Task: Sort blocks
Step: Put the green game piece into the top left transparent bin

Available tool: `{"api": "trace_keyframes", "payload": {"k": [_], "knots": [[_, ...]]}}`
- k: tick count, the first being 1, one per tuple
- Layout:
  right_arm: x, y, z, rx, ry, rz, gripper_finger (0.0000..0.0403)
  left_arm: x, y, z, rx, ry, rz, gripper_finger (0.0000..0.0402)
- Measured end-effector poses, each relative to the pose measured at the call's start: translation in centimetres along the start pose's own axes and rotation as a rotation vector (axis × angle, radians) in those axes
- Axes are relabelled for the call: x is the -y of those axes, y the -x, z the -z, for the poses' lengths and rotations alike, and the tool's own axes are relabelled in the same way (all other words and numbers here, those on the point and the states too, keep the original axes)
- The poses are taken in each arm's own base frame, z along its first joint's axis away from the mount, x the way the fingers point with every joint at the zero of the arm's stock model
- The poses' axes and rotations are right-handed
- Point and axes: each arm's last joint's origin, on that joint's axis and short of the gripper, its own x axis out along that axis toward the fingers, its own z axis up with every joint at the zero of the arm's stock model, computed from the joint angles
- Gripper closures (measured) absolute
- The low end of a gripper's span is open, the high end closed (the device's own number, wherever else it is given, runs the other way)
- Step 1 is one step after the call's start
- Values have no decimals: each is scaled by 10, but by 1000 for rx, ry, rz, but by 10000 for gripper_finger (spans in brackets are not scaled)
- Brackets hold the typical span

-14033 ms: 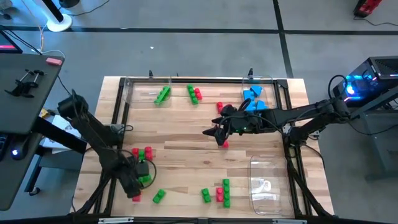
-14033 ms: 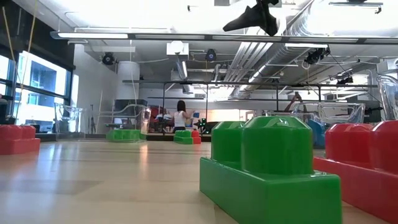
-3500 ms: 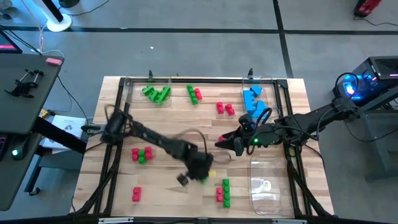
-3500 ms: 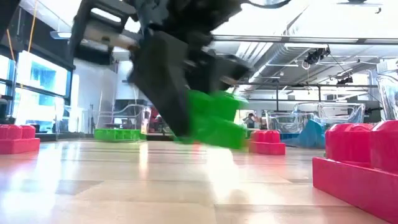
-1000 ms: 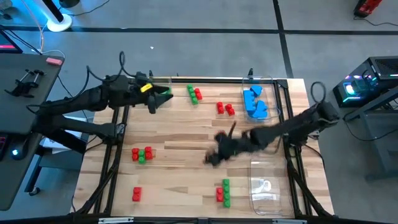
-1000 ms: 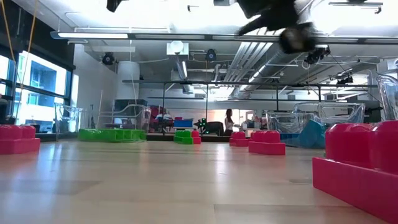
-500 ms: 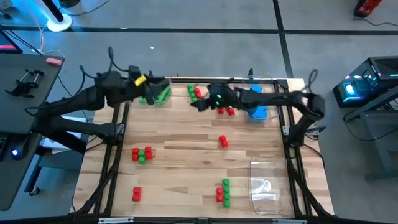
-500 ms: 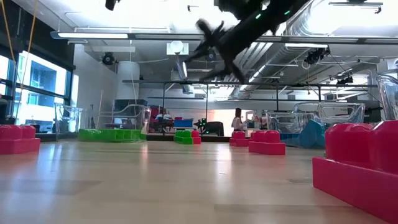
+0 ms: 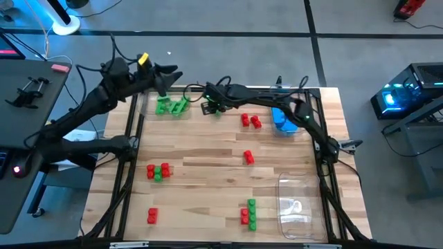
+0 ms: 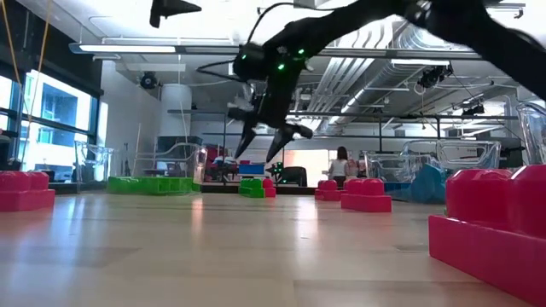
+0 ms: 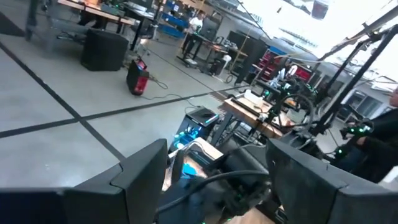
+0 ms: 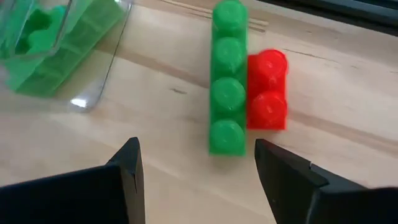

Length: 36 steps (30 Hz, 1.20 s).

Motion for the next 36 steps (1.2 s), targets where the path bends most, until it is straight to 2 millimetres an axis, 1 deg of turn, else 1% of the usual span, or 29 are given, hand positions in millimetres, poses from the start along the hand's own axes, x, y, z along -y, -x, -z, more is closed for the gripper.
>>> {"api": "trace_keyframes", "payload": {"k": [5,9,14,19,22,25,29,33,36], "knots": [[-3,-25,-6,-52,-26,37,208,-11,3,-5,-18,-4,33,145],[-3,-36,-4,-83,-19,64,211,-15,4,-4,-38,1,44,145],[0,-43,1,-110,-34,110,237,-16,4,-4,-50,4,39,145],[4,-46,-3,-91,-38,130,280,-16,4,-4,-50,3,39,145],[10,-52,-5,-114,-27,134,300,-16,4,-4,-50,3,39,145],[15,-55,-6,-131,0,148,319,-16,4,-4,-50,4,39,145],[14,-55,-5,-147,66,133,346,-16,4,-4,-48,4,39,145],[13,-55,-4,-154,131,125,389,-17,4,-4,-44,4,30,145],[11,-51,-3,-159,181,118,395,-17,4,-4,-40,4,19,145]]}}
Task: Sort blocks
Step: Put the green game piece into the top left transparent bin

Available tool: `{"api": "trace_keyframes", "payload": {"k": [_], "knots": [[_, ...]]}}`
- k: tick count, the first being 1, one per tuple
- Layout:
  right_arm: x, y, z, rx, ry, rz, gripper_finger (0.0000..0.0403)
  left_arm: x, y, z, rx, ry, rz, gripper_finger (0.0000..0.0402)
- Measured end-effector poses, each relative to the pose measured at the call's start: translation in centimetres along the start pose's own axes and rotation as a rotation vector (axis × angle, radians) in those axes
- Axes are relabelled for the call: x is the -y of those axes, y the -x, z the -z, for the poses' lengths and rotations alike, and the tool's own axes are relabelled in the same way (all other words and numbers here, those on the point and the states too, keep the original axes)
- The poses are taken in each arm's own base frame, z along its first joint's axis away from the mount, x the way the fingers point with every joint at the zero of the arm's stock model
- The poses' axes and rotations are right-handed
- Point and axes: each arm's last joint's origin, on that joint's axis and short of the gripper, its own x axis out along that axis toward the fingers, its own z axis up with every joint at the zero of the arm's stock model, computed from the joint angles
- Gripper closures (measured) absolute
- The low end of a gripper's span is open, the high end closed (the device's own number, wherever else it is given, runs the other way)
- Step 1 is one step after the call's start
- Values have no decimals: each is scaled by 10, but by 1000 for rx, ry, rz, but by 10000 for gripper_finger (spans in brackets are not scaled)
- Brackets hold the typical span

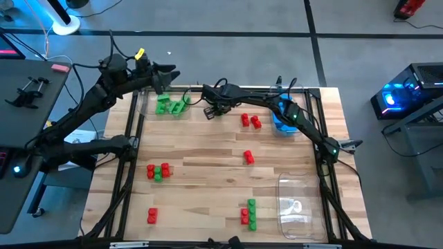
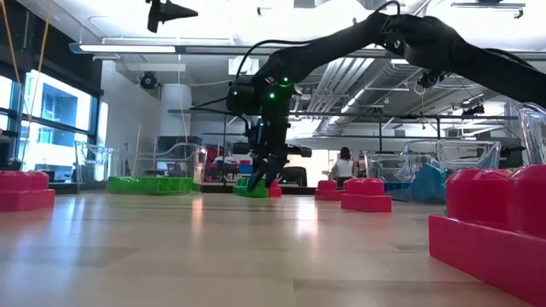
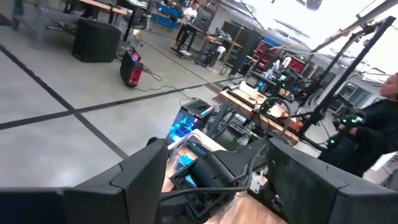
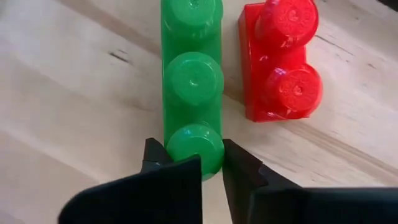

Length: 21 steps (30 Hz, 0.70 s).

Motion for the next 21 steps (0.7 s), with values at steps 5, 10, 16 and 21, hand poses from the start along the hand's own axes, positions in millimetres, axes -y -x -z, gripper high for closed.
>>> {"api": "trace_keyframes", "payload": {"k": [5,10,16,21], "knots": [[0,23,-1,19,89,-14,400,-1,0,0,17,26,-38,145],[3,66,-5,94,170,-43,401,-1,0,-1,18,27,-41,145],[3,132,-20,314,200,-241,402,0,0,-6,85,25,-50,145],[-11,141,-33,434,140,-468,402,4,1,-16,193,19,-14,145]]}}
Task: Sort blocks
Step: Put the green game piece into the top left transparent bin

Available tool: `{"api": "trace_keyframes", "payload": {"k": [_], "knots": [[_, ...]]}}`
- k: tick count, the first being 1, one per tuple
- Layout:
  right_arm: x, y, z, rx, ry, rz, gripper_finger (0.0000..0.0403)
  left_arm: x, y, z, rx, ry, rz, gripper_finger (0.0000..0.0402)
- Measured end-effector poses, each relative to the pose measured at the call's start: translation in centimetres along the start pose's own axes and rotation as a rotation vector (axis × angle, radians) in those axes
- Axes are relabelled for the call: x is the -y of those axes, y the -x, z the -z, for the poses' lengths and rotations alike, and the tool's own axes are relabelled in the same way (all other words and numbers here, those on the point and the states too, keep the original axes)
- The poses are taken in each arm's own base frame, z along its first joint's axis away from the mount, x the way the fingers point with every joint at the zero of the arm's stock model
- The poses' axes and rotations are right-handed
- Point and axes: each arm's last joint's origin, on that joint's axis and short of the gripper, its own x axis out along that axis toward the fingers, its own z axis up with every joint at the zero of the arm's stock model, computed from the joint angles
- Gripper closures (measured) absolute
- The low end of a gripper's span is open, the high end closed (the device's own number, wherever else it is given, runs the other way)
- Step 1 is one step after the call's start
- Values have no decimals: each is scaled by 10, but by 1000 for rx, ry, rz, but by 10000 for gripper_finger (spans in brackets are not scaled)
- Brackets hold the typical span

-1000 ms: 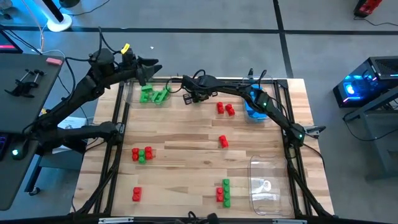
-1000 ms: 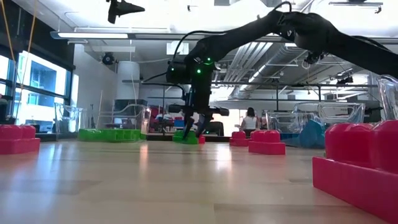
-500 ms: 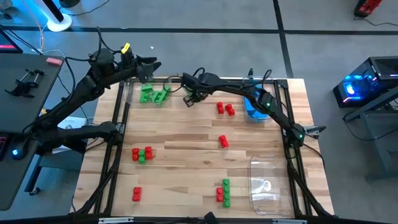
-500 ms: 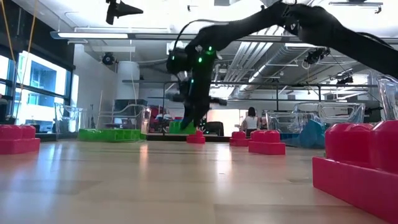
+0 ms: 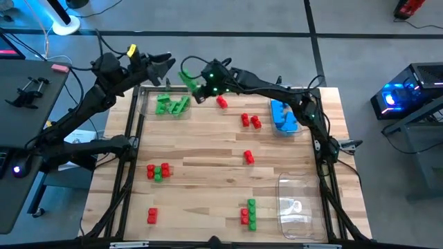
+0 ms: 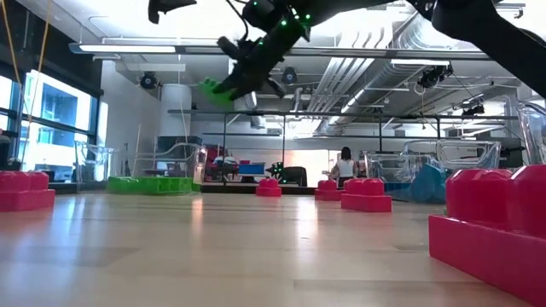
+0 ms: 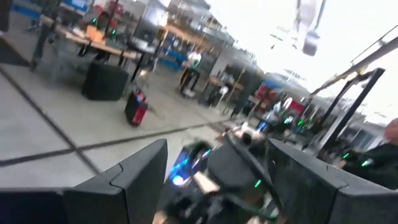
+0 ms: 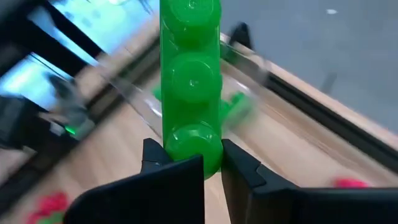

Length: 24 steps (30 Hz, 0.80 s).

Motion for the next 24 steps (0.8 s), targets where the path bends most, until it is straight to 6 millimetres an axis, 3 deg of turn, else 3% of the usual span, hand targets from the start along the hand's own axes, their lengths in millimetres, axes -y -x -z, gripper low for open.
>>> {"api": "trace_keyframes", "payload": {"k": [6,12,20,24], "knots": [[-4,-43,8,66,-104,-121,402,2,0,-4,37,28,22,145],[-3,-68,13,99,-187,-191,403,2,0,-3,31,59,24,145],[6,-87,22,83,-238,-175,398,4,0,-2,24,82,30,145],[5,-89,23,62,-231,-212,361,5,0,-2,21,82,36,145]]}}
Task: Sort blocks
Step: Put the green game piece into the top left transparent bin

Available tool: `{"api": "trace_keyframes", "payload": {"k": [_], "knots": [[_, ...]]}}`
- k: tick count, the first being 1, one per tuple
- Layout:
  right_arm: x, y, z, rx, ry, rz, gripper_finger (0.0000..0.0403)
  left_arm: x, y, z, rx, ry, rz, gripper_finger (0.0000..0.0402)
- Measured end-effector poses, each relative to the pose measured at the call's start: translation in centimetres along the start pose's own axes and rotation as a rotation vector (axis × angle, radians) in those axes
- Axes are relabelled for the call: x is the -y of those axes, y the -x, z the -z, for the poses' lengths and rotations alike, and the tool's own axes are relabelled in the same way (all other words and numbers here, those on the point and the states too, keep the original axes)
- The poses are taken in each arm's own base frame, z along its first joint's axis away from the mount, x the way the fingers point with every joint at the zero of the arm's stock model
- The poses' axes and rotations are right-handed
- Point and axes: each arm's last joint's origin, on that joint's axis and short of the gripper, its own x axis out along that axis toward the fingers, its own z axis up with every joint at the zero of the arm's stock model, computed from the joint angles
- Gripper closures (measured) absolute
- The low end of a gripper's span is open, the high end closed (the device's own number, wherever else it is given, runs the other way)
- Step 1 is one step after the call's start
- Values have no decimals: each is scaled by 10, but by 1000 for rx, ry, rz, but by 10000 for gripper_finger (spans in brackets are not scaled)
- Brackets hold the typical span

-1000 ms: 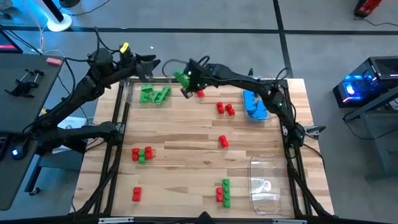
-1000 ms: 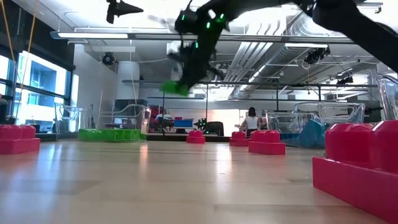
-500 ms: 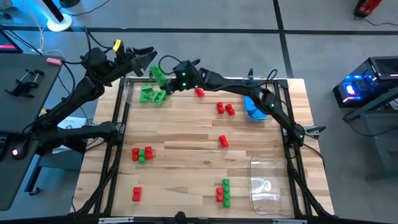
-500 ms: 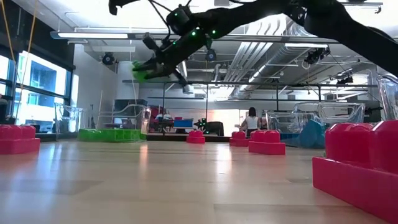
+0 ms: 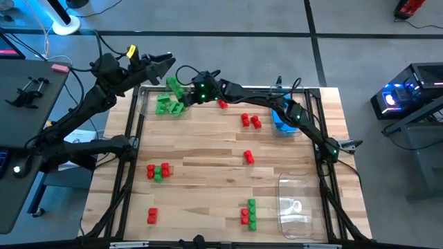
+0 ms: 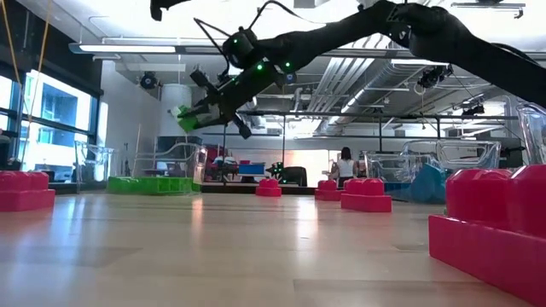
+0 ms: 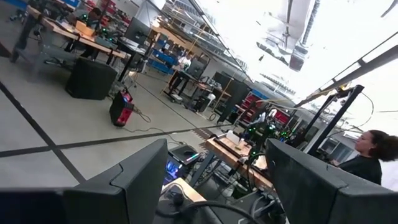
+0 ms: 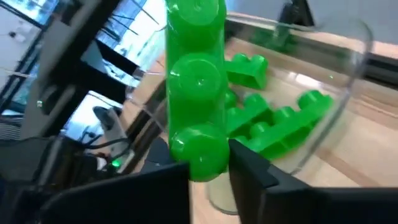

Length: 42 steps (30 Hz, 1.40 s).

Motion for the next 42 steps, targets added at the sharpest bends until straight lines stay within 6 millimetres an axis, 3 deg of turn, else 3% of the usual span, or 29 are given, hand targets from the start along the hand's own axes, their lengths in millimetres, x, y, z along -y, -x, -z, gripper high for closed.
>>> {"api": "trace_keyframes", "payload": {"k": [8,13,19,23,27,31,36,42], "knots": [[3,3,-10,7,-3,-75,228,0,0,0,0,-2,0,145],[11,14,-27,-24,12,-140,189,0,0,0,-3,-1,-1,145],[12,72,-59,-85,174,-71,190,-1,0,2,-22,-37,-13,145],[18,116,-56,-273,264,101,194,-3,0,4,-45,-109,-24,145],[10,155,-31,-519,310,305,194,-4,-2,6,-59,-169,-30,145],[-10,174,10,-710,305,399,194,-8,-9,10,-86,-211,-40,145],[-49,205,77,-824,268,404,194,-18,-20,22,-167,-225,-72,145],[-79,242,164,-881,-15,450,194,-27,-37,37,-287,-188,5,145]]}}
